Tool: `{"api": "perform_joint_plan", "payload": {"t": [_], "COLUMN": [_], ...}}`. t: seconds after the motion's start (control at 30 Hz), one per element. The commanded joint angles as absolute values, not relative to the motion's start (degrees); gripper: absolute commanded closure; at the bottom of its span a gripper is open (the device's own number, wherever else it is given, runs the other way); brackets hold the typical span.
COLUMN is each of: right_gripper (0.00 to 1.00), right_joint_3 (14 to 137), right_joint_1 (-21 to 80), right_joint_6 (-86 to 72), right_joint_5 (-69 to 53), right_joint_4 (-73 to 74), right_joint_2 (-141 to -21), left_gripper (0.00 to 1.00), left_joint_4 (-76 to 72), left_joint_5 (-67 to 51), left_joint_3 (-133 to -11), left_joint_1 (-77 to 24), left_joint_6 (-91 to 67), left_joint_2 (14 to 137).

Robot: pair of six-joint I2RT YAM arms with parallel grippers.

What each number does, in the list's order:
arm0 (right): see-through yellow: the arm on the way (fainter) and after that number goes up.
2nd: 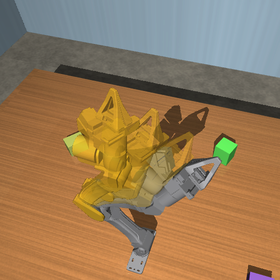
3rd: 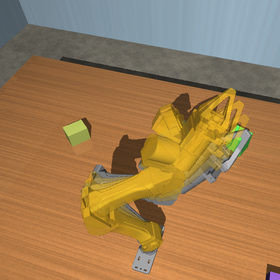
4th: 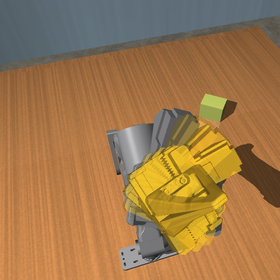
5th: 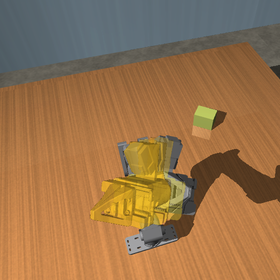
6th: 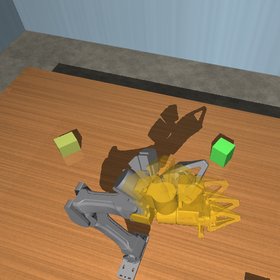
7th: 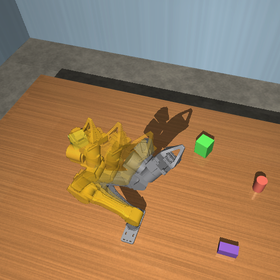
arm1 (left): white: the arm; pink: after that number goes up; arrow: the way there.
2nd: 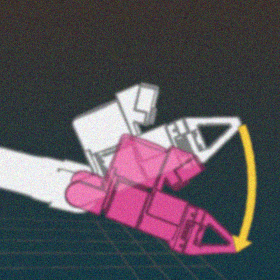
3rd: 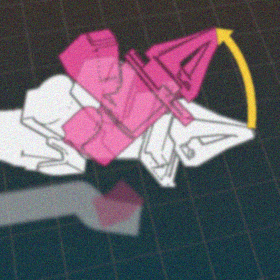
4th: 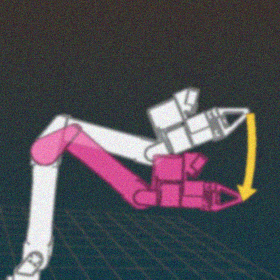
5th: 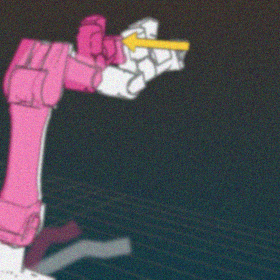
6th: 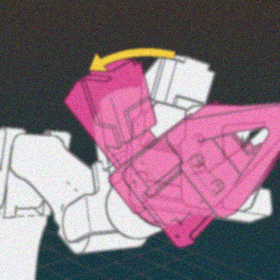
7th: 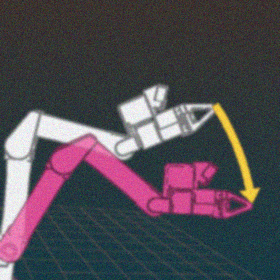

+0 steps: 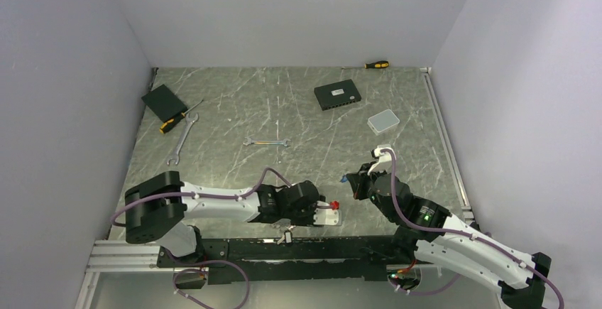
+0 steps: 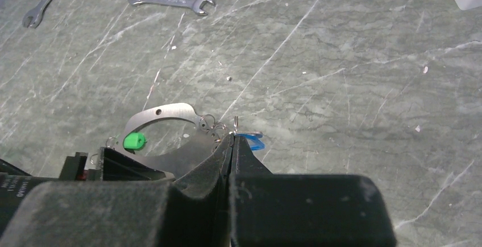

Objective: Put the keys on the keyring

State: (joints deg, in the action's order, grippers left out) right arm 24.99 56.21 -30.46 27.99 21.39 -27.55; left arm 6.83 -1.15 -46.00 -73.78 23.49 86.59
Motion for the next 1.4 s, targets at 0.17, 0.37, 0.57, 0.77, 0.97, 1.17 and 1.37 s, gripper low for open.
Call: {"api": "perform_joint_plan", "payload": {"t": [0.17,0.37,0.57,0.77,0.97,1.17,1.37], "right_gripper": [1.0,1.0,1.0,1.0,1.0,1.0,1.0], "right_joint_3": [25.4,25.3,25.2,25.2,25.2,25.1,25.0], "right_joint_1": [56.1,56.1,56.1,56.1,56.1,56.1,56.1], "right_joint_6": [-30.0,-30.0,-30.0,-30.0,-29.9,-29.9,-29.8], "right_joint_5": [27.7,27.7,27.6,27.5,27.4,27.3,27.3], "right_joint_4": [19.7,19.7,19.7,19.7,19.6,19.5,19.3], "right_joint_2": [-27.3,-26.9,-26.7,-26.7,-26.5,-26.7,-26.6], "left_gripper": [0.58,0.63,0.64,0.6,0.64,0.67,0.69], "left_joint_4": [5.5,7.2,11.7,14.5,14.6,13.4,13.6], "left_joint_5": [-1.8,-4.4,-6.1,-9.5,-12.0,-14.5,-16.1], "left_joint_3": [-47.4,-48.4,-50.6,-52.1,-52.9,-53.7,-54.6], "left_joint_1": [-73.6,-71.3,-69.8,-67.5,-66.2,-64.9,-64.2], "left_joint_6": [29.6,30.8,32.2,32.9,33.2,33.5,34.0], "left_joint_2": [91.2,91.0,90.2,90.1,91.8,93.3,95.2]}}
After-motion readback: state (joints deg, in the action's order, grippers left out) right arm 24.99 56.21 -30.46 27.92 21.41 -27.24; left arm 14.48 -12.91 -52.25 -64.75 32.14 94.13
